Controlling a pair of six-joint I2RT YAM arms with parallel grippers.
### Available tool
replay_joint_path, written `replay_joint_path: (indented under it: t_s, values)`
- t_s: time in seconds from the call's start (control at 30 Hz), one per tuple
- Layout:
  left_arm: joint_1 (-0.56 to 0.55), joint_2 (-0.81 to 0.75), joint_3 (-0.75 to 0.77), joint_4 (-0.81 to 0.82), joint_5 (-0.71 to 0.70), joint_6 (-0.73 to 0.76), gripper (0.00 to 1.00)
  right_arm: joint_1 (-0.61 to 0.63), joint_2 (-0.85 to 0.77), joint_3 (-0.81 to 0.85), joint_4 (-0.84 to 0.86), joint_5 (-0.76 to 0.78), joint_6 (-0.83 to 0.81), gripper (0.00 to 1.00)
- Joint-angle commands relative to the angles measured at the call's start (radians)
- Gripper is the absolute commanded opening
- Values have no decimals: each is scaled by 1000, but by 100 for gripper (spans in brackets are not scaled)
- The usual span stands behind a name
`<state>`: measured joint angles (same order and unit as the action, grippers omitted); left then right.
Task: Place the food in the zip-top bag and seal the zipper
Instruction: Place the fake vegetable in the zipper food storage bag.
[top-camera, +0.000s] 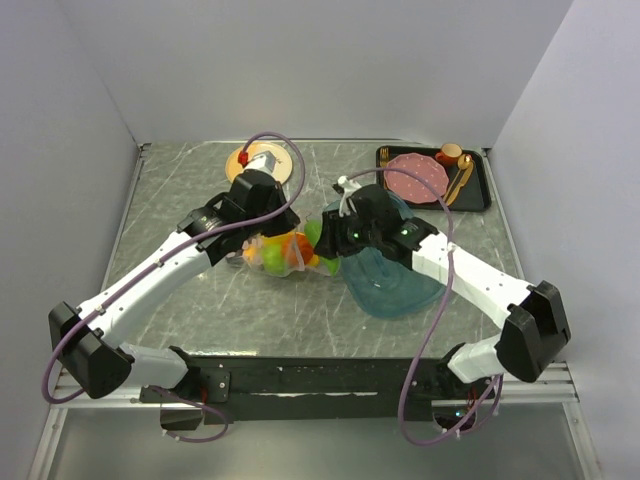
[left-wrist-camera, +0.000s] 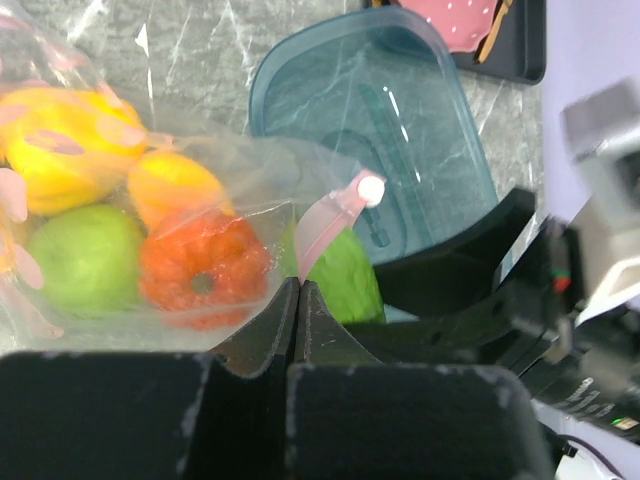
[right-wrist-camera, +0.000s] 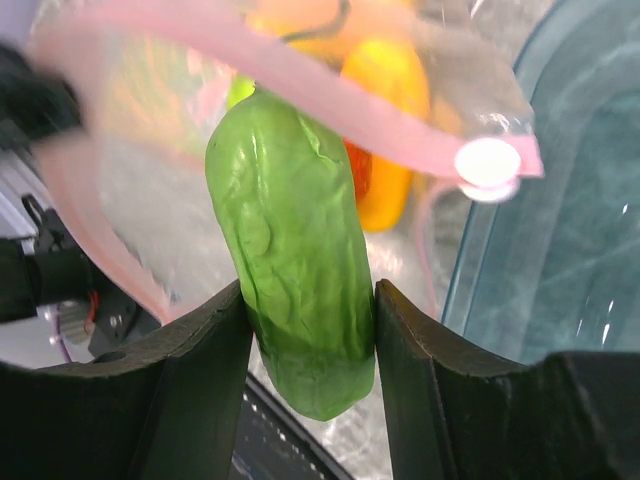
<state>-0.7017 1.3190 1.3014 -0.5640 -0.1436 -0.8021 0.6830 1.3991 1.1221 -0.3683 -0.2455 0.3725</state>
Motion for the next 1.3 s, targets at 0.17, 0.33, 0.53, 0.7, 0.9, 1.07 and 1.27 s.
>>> replay_joint_path:
  t_s: [0.17,0.33,0.53,0.7,0.9,1.07,1.27]
  values:
    - [-2,-35,-2,35,48,26,1,3,113,88,68,83,26,44]
    - [-2,-35,1,35,59,27,1,3,123,90,121,138,72,45]
    - [-2,-30,-8,47,84,26,1,4,126,76,186,210,147,48]
    - [-2,-14,-7,47,110,37,1,10,161,82,210,203,242,54]
    - [-2,-3,-10,36,119,37,1,15,179,53,365,37,364,54]
    - [-2,-12,-13,33,93,32,1,18,184,39,482,-63,428,54]
    - [-2,-17,15,32,88,34,1,38,230,50,457,-113,399,70]
